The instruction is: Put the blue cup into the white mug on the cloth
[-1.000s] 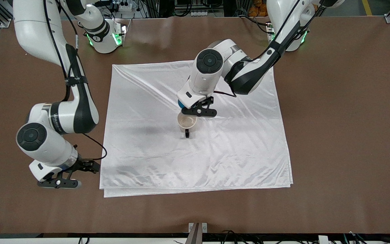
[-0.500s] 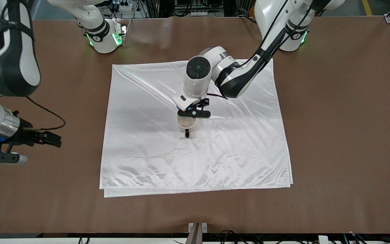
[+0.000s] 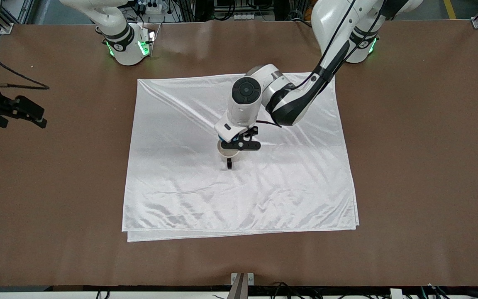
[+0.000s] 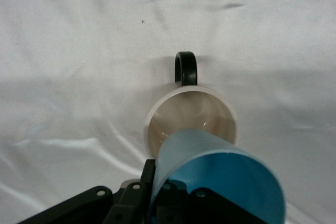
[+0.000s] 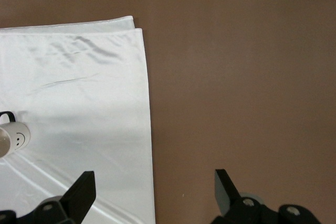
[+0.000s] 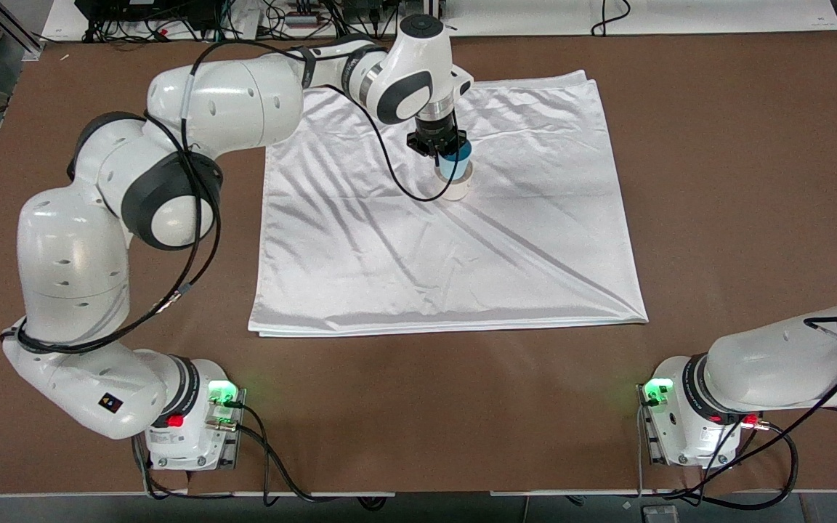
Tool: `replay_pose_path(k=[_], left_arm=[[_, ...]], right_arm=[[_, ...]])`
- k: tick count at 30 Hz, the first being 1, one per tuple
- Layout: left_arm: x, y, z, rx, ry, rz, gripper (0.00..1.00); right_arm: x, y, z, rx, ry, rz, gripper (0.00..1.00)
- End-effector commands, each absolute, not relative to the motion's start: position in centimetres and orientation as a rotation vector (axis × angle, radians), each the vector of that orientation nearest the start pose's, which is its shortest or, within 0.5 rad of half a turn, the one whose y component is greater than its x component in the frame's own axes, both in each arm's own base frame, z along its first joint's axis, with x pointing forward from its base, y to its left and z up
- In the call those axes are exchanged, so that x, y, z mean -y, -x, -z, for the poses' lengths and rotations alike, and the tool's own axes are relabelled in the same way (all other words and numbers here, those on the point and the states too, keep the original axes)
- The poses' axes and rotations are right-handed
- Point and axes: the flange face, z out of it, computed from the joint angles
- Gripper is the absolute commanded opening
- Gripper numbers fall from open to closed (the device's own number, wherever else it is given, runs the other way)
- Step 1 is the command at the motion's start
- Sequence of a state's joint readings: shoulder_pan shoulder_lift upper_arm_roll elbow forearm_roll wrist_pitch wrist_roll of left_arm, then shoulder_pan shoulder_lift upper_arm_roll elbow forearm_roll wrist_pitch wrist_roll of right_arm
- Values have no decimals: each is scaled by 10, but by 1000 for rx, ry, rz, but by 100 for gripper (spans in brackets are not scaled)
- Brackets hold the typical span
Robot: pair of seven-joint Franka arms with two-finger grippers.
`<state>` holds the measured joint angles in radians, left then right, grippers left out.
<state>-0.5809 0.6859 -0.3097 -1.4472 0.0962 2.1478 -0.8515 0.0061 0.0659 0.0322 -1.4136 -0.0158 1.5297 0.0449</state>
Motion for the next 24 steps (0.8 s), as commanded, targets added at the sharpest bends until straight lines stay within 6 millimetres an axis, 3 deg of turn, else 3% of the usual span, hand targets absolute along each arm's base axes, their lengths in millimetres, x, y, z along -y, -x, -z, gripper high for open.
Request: replay_pose_path(k=[1,12,24], left_arm=[[537,-493,-299,-16,3256,-36,0],[542,-489,-291,-26,3261,-34,0],[539,-495,-274,-15,3247,-17,0]], right_arm=[[-4,-551,-666,55,3171,75,100],[4,-541,-665,14,3126,63,100],[28,-535,-665,-48,3128,35,100]])
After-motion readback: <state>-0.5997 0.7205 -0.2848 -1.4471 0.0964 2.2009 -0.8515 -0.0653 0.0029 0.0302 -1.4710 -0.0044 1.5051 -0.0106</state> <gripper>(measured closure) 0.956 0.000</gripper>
